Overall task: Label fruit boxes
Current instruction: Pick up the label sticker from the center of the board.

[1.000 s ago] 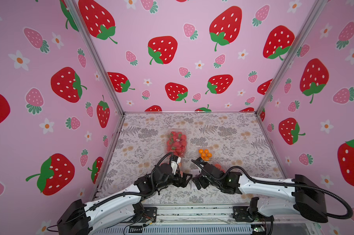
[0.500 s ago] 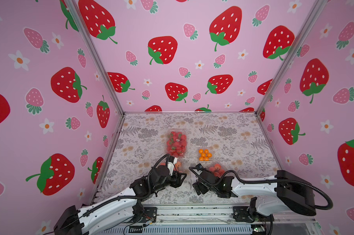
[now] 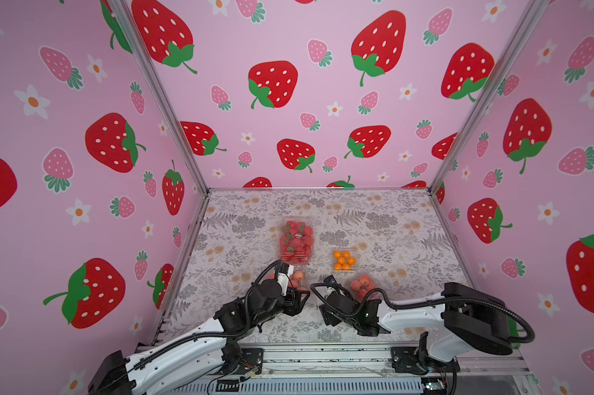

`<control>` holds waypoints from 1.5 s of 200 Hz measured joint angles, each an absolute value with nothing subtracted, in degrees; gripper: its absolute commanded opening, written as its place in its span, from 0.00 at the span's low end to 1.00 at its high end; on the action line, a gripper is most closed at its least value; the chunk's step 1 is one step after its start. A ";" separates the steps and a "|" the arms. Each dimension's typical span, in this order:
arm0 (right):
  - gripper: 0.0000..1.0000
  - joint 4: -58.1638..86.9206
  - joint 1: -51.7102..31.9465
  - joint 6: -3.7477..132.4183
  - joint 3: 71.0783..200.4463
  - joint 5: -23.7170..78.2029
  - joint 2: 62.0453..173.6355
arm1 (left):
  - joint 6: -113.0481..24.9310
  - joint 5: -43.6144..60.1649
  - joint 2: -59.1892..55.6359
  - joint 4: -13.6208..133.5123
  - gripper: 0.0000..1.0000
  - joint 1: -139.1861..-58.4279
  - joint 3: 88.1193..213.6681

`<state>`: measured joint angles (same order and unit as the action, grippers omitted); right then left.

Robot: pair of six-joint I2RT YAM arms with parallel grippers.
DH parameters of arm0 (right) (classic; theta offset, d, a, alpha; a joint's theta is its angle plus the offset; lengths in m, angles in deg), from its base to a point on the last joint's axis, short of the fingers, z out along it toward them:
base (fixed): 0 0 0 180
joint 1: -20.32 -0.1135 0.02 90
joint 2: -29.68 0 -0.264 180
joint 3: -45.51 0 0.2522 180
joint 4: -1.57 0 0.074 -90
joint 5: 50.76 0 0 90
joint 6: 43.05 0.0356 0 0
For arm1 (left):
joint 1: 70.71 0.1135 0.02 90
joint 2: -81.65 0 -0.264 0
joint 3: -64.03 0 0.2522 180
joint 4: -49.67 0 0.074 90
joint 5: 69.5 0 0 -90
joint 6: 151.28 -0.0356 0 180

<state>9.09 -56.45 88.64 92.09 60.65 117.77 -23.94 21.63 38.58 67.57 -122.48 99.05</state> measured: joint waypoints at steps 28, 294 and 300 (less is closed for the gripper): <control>0.61 8.70 -56.69 90.44 91.15 62.71 118.01 | -23.94 21.89 38.30 67.53 0.61 -122.48 99.02; 0.42 7.14 -61.98 93.71 94.32 69.72 124.96 | -22.17 28.41 43.28 72.33 0.67 -122.48 97.23; 0.41 7.01 -62.11 93.74 94.14 69.94 124.87 | -22.14 28.41 43.28 72.31 0.66 -122.48 97.08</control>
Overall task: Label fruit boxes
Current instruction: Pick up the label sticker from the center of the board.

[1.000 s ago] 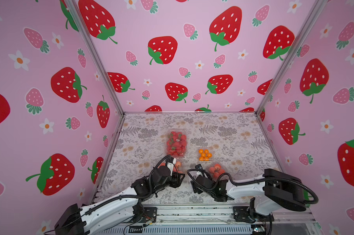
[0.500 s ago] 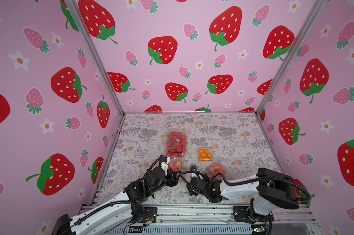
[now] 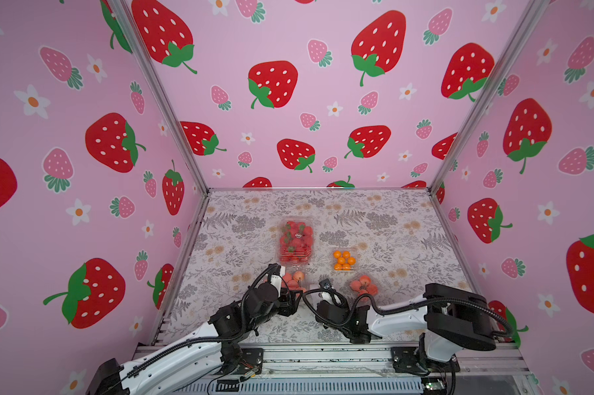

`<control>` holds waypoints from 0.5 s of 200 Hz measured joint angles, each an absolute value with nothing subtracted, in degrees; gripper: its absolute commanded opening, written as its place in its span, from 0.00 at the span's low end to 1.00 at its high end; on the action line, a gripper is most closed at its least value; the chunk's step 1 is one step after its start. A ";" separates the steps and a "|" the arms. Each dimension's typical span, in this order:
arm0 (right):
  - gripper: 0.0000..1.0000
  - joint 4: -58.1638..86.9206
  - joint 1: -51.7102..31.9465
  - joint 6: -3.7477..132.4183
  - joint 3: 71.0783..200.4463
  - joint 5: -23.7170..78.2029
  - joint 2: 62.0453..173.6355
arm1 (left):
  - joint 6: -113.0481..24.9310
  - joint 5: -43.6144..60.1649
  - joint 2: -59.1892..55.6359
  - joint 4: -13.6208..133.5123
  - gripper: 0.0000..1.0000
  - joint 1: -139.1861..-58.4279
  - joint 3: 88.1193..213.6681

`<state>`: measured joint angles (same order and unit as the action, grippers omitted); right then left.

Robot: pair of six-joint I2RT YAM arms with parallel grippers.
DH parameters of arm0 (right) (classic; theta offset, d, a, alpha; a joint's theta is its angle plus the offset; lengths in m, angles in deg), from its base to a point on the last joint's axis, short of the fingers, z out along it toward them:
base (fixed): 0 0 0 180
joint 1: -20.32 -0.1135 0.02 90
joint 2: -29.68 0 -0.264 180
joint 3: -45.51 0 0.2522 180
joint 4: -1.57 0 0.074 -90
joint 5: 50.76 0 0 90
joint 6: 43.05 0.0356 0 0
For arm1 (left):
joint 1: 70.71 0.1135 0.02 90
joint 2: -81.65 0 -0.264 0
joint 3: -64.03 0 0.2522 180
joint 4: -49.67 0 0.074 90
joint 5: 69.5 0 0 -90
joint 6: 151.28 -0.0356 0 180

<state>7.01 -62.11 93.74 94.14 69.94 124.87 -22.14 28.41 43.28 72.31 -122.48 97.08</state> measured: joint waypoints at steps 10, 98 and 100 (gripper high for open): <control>0.37 6.79 -62.20 93.98 93.77 69.98 124.07 | -22.08 28.19 43.09 72.23 0.66 -122.48 96.97; 0.22 9.79 -59.23 85.54 88.18 62.16 112.77 | -21.53 20.80 34.69 60.86 0.62 -122.48 95.99; 0.22 9.88 -59.07 85.43 88.02 62.01 112.37 | -21.58 20.71 34.52 60.42 0.61 -122.48 95.99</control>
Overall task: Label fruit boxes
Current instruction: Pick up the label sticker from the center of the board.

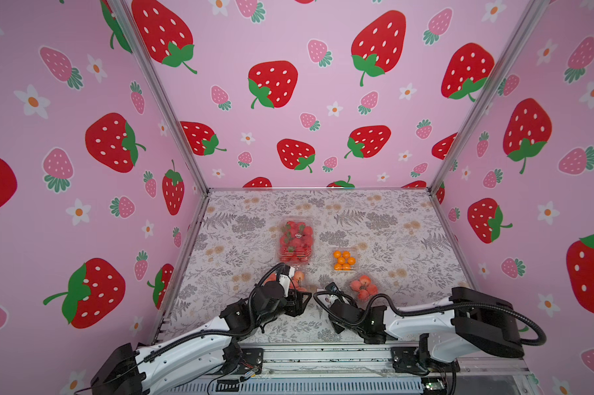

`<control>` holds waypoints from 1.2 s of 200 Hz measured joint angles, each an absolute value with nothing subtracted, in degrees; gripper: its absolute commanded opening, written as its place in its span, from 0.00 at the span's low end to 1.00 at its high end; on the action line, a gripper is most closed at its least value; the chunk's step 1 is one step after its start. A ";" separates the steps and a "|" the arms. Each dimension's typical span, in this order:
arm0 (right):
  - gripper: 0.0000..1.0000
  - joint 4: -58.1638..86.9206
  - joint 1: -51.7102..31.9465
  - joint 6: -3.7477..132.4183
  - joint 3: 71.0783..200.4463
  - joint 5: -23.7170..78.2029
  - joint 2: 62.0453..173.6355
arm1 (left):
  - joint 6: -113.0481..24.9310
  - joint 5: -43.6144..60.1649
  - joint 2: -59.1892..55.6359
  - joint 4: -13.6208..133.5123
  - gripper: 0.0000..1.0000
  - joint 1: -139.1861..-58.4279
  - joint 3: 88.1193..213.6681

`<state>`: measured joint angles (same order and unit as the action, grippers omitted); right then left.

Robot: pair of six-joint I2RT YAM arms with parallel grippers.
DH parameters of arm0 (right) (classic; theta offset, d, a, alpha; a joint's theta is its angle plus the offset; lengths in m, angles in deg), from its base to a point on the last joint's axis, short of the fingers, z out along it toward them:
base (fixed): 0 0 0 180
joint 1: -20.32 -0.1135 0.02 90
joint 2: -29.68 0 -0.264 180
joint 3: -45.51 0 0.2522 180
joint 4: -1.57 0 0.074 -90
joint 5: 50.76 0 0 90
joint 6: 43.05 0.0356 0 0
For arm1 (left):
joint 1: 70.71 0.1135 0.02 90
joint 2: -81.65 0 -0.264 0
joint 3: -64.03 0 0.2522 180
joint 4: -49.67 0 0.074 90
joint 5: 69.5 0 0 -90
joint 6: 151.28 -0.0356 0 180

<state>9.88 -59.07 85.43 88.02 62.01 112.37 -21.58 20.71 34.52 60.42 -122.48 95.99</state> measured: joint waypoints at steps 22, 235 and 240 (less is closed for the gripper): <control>0.22 10.73 -57.76 82.89 87.11 60.76 108.70 | -20.44 19.66 31.59 52.73 0.57 -122.50 94.50; 0.22 7.08 -57.17 70.68 85.90 50.90 94.65 | -16.13 19.68 17.71 30.24 0.33 -125.51 93.62; 0.22 6.95 -57.17 70.65 85.90 50.84 94.73 | -16.11 19.68 17.71 30.26 0.32 -125.51 93.62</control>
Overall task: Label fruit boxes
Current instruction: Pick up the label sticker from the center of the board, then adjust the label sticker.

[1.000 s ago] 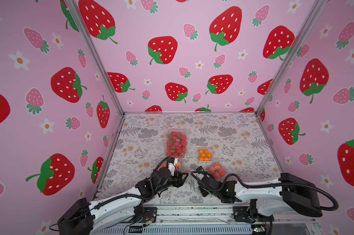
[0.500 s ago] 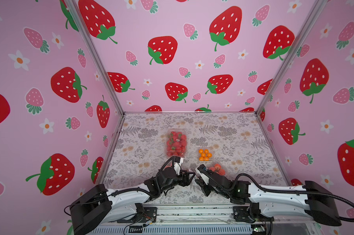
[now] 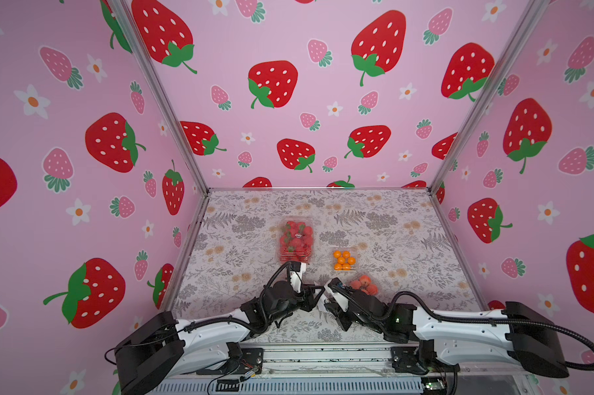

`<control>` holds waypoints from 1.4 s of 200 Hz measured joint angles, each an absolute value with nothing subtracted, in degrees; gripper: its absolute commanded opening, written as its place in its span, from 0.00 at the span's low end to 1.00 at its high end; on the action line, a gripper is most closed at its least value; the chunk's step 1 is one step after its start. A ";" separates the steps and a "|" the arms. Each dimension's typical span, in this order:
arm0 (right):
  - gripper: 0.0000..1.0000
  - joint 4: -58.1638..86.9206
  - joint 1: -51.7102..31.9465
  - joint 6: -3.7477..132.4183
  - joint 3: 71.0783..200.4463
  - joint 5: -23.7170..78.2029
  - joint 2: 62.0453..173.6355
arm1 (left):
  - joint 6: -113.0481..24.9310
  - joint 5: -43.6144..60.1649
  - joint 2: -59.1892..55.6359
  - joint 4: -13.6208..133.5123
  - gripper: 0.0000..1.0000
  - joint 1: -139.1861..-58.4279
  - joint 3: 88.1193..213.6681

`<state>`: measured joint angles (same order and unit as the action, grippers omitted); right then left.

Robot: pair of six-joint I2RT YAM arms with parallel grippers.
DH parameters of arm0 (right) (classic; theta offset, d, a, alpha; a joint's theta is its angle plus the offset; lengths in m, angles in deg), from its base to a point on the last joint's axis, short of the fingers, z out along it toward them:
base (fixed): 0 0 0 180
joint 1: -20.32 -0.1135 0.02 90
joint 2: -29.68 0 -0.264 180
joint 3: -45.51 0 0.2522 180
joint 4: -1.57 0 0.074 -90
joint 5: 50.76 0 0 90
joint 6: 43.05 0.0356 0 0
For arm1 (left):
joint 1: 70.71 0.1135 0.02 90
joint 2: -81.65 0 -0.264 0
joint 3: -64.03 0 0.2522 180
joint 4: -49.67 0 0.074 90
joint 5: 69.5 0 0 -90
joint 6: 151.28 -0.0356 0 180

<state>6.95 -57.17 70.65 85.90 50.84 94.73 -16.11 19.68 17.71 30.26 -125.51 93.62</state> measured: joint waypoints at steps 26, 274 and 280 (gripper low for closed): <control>0.24 6.25 -57.17 70.57 85.90 50.73 95.24 | -15.83 19.82 17.49 30.30 0.17 -125.51 93.62; 0.53 -23.39 -22.79 75.14 79.59 -4.72 94.08 | -30.14 3.51 28.55 25.41 0.00 -117.21 96.86; 0.49 -24.09 -22.79 75.38 79.59 -5.27 94.19 | -30.21 3.49 28.35 25.30 0.00 -117.21 96.86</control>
<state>-24.09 -22.79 75.38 79.59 -5.27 94.19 -30.21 3.49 28.35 25.30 -117.21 96.86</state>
